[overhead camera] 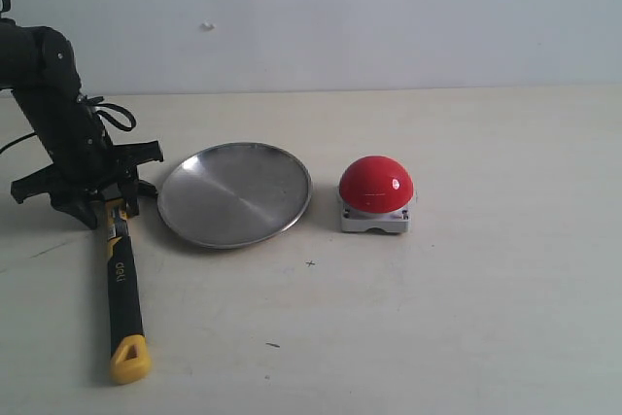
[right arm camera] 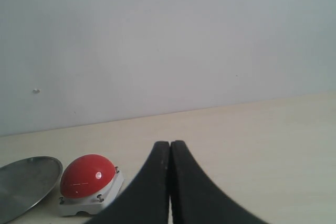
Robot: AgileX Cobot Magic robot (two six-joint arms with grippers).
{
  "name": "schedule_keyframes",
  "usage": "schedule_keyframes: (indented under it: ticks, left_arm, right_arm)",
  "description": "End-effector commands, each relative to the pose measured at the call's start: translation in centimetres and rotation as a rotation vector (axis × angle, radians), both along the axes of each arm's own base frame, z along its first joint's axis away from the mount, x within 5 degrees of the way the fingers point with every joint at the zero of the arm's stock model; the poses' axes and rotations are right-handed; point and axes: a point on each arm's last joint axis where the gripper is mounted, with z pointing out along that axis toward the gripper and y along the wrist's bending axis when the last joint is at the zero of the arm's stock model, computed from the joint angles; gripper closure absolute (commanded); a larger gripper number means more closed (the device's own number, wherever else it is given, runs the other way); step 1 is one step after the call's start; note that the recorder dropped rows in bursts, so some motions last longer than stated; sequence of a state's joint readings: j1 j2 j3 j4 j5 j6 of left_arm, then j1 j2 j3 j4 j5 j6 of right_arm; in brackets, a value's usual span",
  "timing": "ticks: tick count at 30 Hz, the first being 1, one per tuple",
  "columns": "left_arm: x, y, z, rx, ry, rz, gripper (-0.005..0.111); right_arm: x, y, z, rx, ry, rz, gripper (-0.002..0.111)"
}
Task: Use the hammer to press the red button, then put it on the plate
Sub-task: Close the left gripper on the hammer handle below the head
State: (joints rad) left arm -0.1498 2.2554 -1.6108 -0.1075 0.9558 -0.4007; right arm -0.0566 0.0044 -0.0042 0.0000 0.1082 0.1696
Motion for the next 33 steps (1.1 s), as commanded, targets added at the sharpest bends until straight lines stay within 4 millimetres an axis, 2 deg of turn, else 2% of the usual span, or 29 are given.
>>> schedule_keyframes:
  ticks: [1,21,23,26,28,33]
  left_arm:
    - [0.06,-0.03,-0.16,0.003,0.003,-0.004,0.053]
    - [0.1,0.03,-0.2,0.01,-0.001,-0.01,0.054]
    - [0.11,0.13,-0.21,0.021,-0.003,-0.017,0.063]
    - [0.11,0.25,-0.22,0.034,-0.003,-0.027,0.087]
    - [0.08,0.3,-0.22,0.04,0.0,-0.036,0.107]
    - [0.06,0.34,-0.23,0.046,0.0,-0.062,0.107]
  right_arm:
    - [-0.02,-0.02,-0.06,-0.001,-0.006,-0.004,0.108]
    - [-0.02,-0.02,-0.06,-0.001,-0.006,-0.004,0.108]
    - [-0.02,-0.02,-0.06,-0.001,-0.006,-0.004,0.108]
    - [-0.02,-0.02,-0.06,-0.001,-0.006,-0.004,0.108]
    - [-0.02,-0.02,-0.06,-0.001,-0.006,-0.004,0.108]
    - [-0.02,-0.02,-0.06,-0.001,-0.006,-0.004,0.108]
